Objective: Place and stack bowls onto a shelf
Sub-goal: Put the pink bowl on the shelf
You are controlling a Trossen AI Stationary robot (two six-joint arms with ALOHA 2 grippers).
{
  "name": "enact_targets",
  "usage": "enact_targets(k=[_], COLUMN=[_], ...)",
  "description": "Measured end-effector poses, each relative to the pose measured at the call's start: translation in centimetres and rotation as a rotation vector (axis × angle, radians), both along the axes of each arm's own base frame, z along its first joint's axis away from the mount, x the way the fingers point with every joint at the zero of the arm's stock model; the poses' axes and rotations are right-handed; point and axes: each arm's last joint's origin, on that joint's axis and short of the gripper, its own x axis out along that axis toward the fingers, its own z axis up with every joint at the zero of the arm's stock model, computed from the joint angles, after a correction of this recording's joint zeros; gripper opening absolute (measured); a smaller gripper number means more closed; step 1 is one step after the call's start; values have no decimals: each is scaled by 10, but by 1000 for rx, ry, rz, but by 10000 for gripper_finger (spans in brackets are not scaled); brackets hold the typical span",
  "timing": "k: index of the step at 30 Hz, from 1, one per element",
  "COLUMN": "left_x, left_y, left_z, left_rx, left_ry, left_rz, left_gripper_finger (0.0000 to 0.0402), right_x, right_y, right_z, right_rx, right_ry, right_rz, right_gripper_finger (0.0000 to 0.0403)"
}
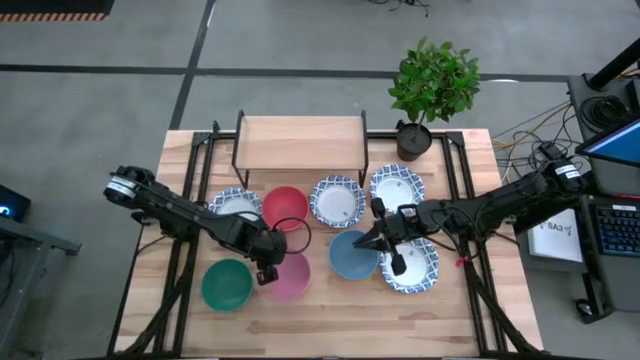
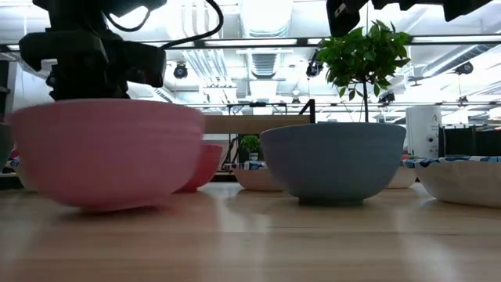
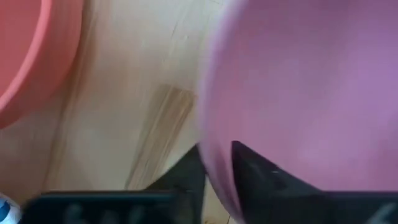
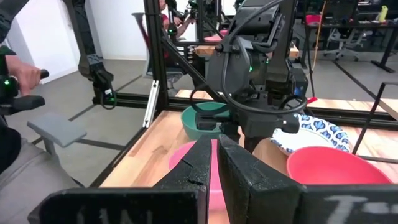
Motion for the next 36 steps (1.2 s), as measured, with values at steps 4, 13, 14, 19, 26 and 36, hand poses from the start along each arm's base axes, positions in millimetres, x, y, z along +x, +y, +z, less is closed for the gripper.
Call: enact_targets(k=[4, 13, 14, 19, 26, 36], left_x=[3, 18, 19, 20, 3, -58], left_y=[-1, -3, -4, -3, 21, 100], left_z=[6, 39, 45, 83, 158, 223], left_rx=[-7, 8, 9, 94, 290, 493], left_ry=[-19, -126, -135, -201, -321, -392], left_rz=[-1, -45, -55, -115, -69, 154], left_gripper_finger=[8, 1, 1, 0, 0, 0], right_x=[0, 0, 0, 0, 0, 0], right_y=[0, 0, 0, 0, 0, 0], right_z=[0, -1, -1, -2, -2, -2], right_rx=[-1, -3, -3, -5, 6, 32], right_ry=[3, 10, 12, 20, 23, 30], right_rz=[0, 0, 0, 0, -1, -10], right_gripper_finger=[18, 18, 18, 18, 18, 18])
